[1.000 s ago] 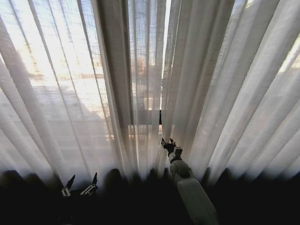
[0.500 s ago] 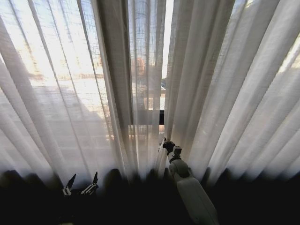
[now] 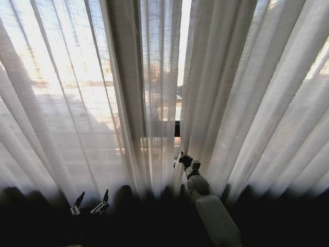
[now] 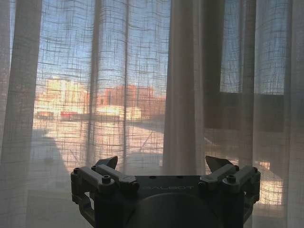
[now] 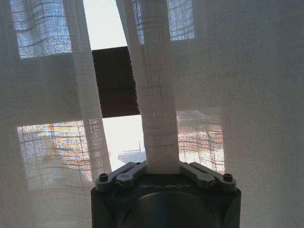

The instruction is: Open the curtains by pulling them apart, changing their state from closed to fully open.

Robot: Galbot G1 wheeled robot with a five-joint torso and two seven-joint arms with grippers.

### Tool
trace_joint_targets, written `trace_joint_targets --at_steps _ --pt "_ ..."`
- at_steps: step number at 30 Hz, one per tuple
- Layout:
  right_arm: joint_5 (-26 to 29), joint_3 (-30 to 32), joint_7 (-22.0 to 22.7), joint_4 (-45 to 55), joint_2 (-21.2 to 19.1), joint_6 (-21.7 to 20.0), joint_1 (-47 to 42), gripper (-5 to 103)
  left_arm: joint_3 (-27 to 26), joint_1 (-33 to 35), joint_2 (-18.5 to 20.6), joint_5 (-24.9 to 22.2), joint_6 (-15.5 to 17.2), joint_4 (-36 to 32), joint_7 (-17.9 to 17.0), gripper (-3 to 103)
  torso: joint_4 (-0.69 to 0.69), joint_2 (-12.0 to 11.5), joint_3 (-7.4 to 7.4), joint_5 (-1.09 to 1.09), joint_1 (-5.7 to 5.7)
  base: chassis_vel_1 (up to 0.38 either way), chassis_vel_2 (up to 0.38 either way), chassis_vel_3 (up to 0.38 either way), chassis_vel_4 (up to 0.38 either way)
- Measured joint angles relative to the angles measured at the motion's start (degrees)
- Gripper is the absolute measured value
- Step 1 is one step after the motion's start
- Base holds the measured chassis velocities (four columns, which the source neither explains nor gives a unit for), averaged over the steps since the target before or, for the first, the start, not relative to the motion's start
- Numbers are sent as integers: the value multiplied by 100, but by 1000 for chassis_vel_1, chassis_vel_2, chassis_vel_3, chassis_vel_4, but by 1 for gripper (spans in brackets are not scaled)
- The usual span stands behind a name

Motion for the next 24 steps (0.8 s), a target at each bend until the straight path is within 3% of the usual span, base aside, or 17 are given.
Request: trace_joint_targets --at_steps 10,24 --pt "3 2 -20 2 -33 0 -16 0 16 58 -21 58 -88 15 5 100 -1 0 0 -1 0 -128 -125 127 123" --pt "14 10 -18 55 -60 3 -19 0 53 68 -41 99 -99 -15 25 100 -1 0 0 0 -1 -298 -311 290 303"
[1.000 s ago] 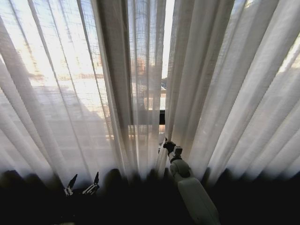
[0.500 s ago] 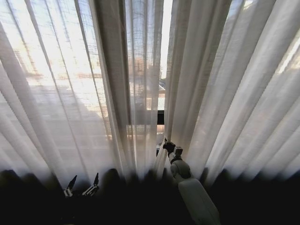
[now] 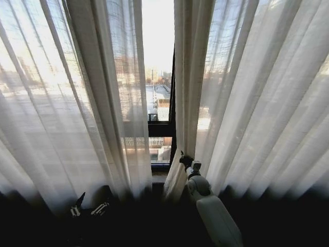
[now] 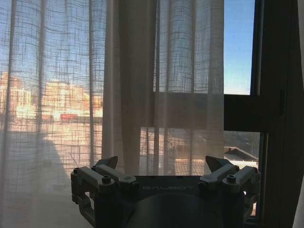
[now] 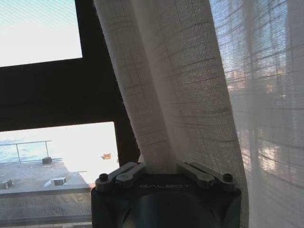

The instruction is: Open the curtains by pulling them apart, changing their state from closed to fully open.

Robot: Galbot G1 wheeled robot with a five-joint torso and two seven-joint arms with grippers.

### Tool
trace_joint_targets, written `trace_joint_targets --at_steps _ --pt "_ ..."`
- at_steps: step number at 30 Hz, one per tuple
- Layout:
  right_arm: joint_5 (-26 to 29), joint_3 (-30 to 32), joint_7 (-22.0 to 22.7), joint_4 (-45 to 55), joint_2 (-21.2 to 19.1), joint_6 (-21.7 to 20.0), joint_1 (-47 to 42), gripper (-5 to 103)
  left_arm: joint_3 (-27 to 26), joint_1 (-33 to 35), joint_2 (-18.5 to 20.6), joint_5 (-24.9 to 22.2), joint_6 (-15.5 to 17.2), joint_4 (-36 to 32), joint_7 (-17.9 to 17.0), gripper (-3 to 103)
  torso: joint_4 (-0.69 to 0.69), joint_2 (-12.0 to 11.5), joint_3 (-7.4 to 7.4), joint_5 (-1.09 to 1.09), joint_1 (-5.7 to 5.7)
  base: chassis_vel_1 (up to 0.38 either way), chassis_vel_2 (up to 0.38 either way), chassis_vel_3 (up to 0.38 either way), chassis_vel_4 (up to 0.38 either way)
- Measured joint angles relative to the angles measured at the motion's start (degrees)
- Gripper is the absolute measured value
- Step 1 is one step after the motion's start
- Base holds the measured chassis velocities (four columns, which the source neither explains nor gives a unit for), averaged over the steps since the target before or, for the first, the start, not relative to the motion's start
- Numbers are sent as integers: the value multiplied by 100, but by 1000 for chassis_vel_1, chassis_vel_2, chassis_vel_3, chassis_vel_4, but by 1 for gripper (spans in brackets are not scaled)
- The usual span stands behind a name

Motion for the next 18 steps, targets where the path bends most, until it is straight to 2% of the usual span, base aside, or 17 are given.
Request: trace_joint_targets --at_steps 10,18 --pt "3 20 50 45 -10 1 -17 0 10 66 -76 38 -80 -2 143 100 -1 -1 0 5 1 -365 -353 355 358" --pt "1 24 66 40 -50 1 -38 0 27 103 -99 36 -137 66 158 100 0 0 0 -1 0 -355 -365 348 366"
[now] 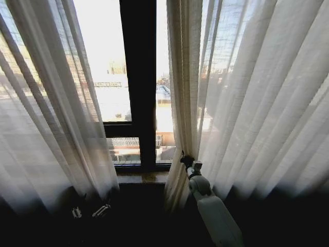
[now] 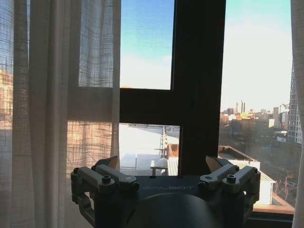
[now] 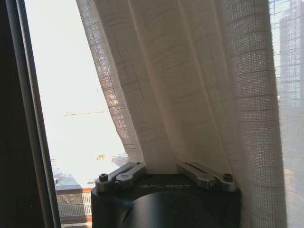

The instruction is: Open the curtains by pulling them apart, changing their state from closed to fully open.

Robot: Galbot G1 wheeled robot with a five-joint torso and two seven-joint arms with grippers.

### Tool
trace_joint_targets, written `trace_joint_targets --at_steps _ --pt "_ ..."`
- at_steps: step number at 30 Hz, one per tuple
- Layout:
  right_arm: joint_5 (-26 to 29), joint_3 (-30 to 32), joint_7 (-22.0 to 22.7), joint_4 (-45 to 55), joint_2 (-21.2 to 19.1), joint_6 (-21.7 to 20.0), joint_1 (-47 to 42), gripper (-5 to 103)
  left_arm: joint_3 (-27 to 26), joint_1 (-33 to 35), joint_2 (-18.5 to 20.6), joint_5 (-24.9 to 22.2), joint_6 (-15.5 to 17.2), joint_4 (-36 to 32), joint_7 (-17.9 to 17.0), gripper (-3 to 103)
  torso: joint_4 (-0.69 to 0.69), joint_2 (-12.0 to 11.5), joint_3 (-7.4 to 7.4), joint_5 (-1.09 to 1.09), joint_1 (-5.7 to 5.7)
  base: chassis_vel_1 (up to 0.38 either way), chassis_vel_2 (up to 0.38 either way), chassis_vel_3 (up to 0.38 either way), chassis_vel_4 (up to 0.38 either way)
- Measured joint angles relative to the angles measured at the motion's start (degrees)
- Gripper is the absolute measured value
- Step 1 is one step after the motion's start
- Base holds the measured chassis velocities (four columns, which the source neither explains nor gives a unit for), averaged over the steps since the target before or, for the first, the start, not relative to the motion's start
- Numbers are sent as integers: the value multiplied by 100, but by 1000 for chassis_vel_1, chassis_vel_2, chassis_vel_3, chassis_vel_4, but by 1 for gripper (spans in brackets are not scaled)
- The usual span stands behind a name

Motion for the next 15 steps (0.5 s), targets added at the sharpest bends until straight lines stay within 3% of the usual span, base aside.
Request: trace_joint_targets --at_steps 15 --pt "-1 28 41 88 -29 -1 -26 0 -14 -76 53 -22 11 16 0 100 0 0 0 0 1 -353 -339 357 356"
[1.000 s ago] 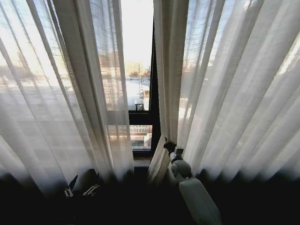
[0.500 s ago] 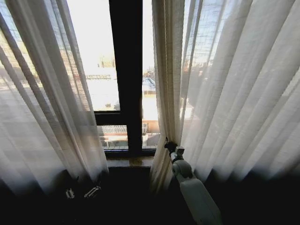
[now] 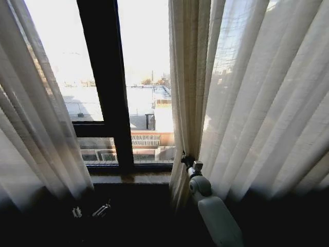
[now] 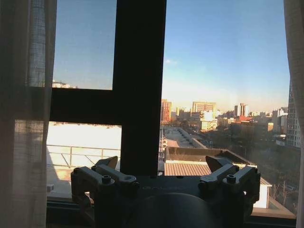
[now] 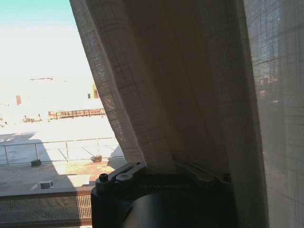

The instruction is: Open the curtains by pulling them apart, changing their state from closed to fully open.

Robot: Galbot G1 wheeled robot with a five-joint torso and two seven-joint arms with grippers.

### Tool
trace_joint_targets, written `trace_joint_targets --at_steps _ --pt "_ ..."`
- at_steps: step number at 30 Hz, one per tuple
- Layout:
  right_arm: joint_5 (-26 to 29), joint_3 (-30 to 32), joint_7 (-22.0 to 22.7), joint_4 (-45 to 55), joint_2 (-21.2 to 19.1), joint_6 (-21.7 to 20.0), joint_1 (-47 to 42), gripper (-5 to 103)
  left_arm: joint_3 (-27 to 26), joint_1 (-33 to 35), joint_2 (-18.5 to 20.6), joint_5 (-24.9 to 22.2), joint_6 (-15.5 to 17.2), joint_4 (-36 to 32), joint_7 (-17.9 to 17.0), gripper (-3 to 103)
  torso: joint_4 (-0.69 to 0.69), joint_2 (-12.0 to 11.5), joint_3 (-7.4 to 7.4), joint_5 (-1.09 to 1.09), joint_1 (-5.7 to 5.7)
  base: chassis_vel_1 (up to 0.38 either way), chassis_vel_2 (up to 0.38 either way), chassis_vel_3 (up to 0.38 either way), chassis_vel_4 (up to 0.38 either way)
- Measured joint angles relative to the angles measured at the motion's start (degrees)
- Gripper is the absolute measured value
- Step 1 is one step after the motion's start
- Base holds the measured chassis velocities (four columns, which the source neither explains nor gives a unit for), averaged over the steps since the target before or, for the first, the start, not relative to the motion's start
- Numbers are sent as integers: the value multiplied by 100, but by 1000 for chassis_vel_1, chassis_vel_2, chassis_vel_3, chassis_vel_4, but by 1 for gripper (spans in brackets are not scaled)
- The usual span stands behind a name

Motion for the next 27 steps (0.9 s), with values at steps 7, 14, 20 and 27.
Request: trace_joint_targets --at_steps 7,14,20,27 --pt "0 8 9 45 -10 -2 -35 0 -5 18 1 -2 0 -6 0 100 0 0 0 1 0 -334 -352 327 339" --pt "0 26 10 77 -23 -4 -77 0 6 25 0 -3 -5 -6 0 100 0 0 0 2 0 -353 -343 362 353" --pt "0 37 11 85 -58 -4 -83 0 10 9 -2 -2 -5 -6 1 100 -1 -1 1 2 0 -357 -355 361 350" --pt "3 45 9 96 -53 -5 -84 0 12 7 -4 13 -5 -6 4 100 -1 0 0 1 0 -358 -349 349 361"
